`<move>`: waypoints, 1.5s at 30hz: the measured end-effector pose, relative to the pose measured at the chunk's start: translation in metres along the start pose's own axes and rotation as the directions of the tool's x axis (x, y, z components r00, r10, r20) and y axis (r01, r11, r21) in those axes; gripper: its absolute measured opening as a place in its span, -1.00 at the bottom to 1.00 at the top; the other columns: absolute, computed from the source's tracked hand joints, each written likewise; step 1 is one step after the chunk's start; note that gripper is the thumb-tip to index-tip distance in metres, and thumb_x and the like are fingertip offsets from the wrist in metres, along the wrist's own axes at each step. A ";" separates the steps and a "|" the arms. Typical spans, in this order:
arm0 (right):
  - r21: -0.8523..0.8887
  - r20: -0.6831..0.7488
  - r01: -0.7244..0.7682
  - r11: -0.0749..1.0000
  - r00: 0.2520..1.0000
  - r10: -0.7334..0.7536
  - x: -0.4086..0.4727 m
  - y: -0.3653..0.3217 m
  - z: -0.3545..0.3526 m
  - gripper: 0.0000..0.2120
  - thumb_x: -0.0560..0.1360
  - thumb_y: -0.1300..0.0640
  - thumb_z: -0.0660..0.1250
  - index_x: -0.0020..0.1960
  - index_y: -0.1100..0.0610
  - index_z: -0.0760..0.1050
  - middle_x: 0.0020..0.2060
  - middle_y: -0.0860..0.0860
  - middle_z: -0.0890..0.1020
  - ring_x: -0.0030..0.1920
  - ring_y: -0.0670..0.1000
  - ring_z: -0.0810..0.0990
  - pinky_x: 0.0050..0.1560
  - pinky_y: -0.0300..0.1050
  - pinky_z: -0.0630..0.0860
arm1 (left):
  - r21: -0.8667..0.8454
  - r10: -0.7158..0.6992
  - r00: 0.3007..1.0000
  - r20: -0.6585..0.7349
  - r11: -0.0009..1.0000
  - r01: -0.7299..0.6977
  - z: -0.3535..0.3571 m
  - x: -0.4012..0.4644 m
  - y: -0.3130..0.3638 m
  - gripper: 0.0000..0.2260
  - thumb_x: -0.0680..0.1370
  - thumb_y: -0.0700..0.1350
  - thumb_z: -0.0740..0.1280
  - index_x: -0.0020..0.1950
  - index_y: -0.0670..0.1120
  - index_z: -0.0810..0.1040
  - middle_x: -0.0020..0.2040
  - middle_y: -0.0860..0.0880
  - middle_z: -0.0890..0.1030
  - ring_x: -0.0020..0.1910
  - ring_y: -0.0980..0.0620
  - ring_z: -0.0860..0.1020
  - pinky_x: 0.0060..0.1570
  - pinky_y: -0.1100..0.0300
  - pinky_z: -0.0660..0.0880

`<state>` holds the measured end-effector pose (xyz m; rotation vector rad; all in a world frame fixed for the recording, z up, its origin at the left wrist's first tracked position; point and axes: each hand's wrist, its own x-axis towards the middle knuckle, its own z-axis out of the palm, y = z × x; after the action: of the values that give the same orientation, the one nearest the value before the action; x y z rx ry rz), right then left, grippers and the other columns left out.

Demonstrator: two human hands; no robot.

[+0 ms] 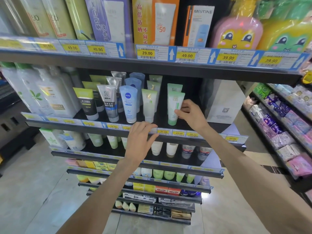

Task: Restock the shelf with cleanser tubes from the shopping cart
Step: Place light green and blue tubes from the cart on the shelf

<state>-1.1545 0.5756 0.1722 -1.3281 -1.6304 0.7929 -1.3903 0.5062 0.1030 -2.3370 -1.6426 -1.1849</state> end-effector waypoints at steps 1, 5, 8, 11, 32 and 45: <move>-0.037 0.001 -0.003 0.999 1.000 0.003 0.000 -0.001 0.001 -0.70 0.54 0.14 0.48 0.21 0.01 0.46 0.11 -0.12 0.60 0.09 -0.19 0.60 0.01 -0.29 0.56 | 0.008 0.004 1.000 -0.011 1.000 -0.004 0.001 -0.001 0.000 -0.75 0.60 -0.03 0.46 0.26 -0.02 0.62 0.14 0.01 0.60 0.15 -0.05 0.51 0.27 0.02 0.42; -0.081 -0.012 -0.023 0.996 1.000 0.023 0.003 -0.001 0.004 -0.68 0.55 0.16 0.48 0.22 0.00 0.44 0.10 -0.16 0.58 0.04 -0.29 0.56 -0.08 -0.39 0.45 | 0.026 0.027 1.000 -0.011 0.999 -0.026 0.004 -0.002 -0.001 -0.72 0.59 -0.02 0.47 0.28 -0.02 0.60 0.16 0.01 0.59 0.17 -0.06 0.50 0.28 0.00 0.43; -0.103 -0.002 -0.031 0.994 1.000 0.031 0.005 -0.003 0.005 -0.68 0.55 0.16 0.47 0.23 0.00 0.44 0.12 -0.15 0.58 0.03 -0.28 0.55 -0.06 -0.37 0.46 | 0.036 0.033 0.999 0.004 0.999 -0.033 0.003 -0.002 -0.003 -0.71 0.59 -0.01 0.47 0.29 -0.01 0.59 0.16 0.01 0.59 0.18 -0.06 0.49 0.30 0.01 0.42; -0.114 -0.016 -0.031 0.993 0.999 0.029 0.005 -0.004 0.007 -0.68 0.56 0.16 0.47 0.22 -0.02 0.43 0.12 -0.15 0.57 0.03 -0.26 0.55 -0.08 -0.37 0.46 | 0.036 0.020 1.000 0.022 0.999 -0.021 0.001 -0.002 -0.001 -0.71 0.60 0.00 0.45 0.30 -0.01 0.58 0.16 0.02 0.58 0.19 -0.05 0.49 0.30 0.01 0.42; -0.502 0.086 0.154 0.851 0.988 -0.127 -0.126 0.023 -0.089 -0.27 0.57 -0.12 0.42 0.62 -0.02 0.18 0.54 0.01 0.35 0.53 0.06 0.29 0.53 0.05 0.27 | 0.170 0.118 0.972 0.205 0.973 -0.154 0.013 -0.037 0.093 -0.46 0.71 0.18 0.13 0.65 0.00 0.26 0.65 -0.04 0.26 0.66 -0.06 0.13 0.64 -0.11 0.01; -0.756 -0.026 -0.064 0.652 0.997 0.069 -0.353 0.128 -0.281 -0.18 0.54 -0.27 0.37 0.65 -0.01 0.11 0.61 0.02 0.21 0.64 0.08 0.06 0.59 0.21 0.04 | 0.070 0.258 0.864 0.431 0.946 -0.318 0.122 -0.130 0.335 -0.40 0.67 0.22 0.21 0.64 -0.02 0.27 0.65 -0.08 0.24 0.65 -0.12 0.15 0.61 -0.17 0.09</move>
<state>-0.8258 0.2495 0.0988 -1.9650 -2.0262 0.0983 -1.0669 0.3130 0.0625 -2.7507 -1.3346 -0.5187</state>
